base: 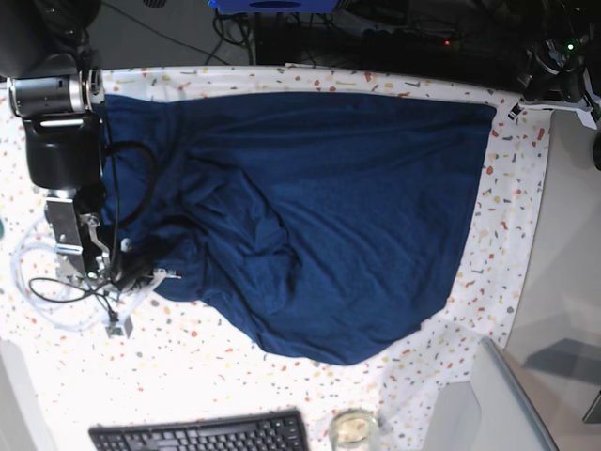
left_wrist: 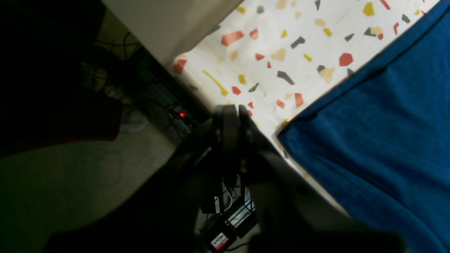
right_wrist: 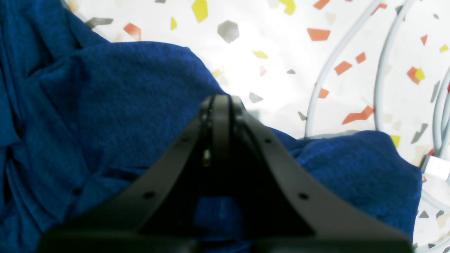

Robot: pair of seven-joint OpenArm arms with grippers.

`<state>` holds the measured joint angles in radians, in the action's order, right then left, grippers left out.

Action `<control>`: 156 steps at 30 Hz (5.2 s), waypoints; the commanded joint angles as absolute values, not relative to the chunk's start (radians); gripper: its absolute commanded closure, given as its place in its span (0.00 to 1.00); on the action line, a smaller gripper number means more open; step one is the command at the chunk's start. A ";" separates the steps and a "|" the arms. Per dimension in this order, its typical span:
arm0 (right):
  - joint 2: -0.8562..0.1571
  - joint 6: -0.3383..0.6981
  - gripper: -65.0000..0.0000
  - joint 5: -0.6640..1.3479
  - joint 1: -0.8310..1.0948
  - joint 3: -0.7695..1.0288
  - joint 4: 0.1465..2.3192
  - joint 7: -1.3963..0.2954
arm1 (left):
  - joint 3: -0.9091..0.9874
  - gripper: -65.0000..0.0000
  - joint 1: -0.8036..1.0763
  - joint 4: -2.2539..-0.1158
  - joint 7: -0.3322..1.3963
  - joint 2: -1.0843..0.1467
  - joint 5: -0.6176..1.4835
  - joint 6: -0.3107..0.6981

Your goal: Layout the t-shirt on the table in an organized manner, then fold the t-shirt properly

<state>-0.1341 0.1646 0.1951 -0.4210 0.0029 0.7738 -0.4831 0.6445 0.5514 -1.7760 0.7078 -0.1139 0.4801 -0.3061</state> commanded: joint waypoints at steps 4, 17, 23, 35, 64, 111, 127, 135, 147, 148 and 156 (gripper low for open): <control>-0.143 0.165 1.00 0.197 -0.453 0.005 0.851 -0.466 | 0.645 1.00 0.556 -1.793 0.693 -0.124 0.479 -0.305; -0.139 0.165 0.79 0.194 -0.486 0.005 0.926 -0.530 | 0.644 1.00 0.550 -1.793 0.693 -0.125 0.479 -0.305; -0.137 0.165 0.53 0.194 -0.507 0.005 0.776 -0.503 | 0.644 1.00 0.549 -1.793 0.693 -0.124 0.479 -0.305; -0.137 0.165 0.85 0.194 -0.507 0.005 0.717 -0.466 | 0.644 1.00 0.549 -1.791 0.693 -0.125 0.479 -0.305; -0.122 0.165 0.46 0.199 -0.484 0.012 0.699 -0.409 | 0.644 1.00 0.552 -1.791 0.693 -0.125 0.479 -0.305; -0.033 0.291 0.95 0.194 -0.085 -0.016 1.365 -0.539 | 0.644 1.00 0.533 -1.791 0.693 -0.125 0.479 -0.305; -0.074 0.285 0.45 0.194 -0.099 -0.068 1.481 -0.601 | 0.650 1.00 0.538 -1.790 0.693 -0.125 0.479 -0.305; -0.107 0.286 0.45 0.196 -0.343 0.005 1.038 -0.602 | 0.644 1.00 0.538 -1.790 0.693 -0.127 0.479 -0.305; -0.108 0.288 0.80 0.199 -0.323 0.012 1.010 -0.602 | 0.644 1.00 0.538 -1.790 0.693 -0.130 0.479 -0.305; -0.108 0.288 0.91 0.199 -0.323 0.012 1.010 -0.602 | 0.644 1.00 0.538 -1.790 0.693 -0.130 0.479 -0.305; -0.108 0.288 1.00 0.199 -0.306 0.012 1.110 -0.604 | 0.644 1.00 0.538 -1.782 0.693 -0.130 0.479 -0.305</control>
<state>-0.1013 0.2810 0.1856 -0.2764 0.0074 1.0912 -0.6281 0.6380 0.5323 -1.7718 0.7074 -0.1169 0.4801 -0.3058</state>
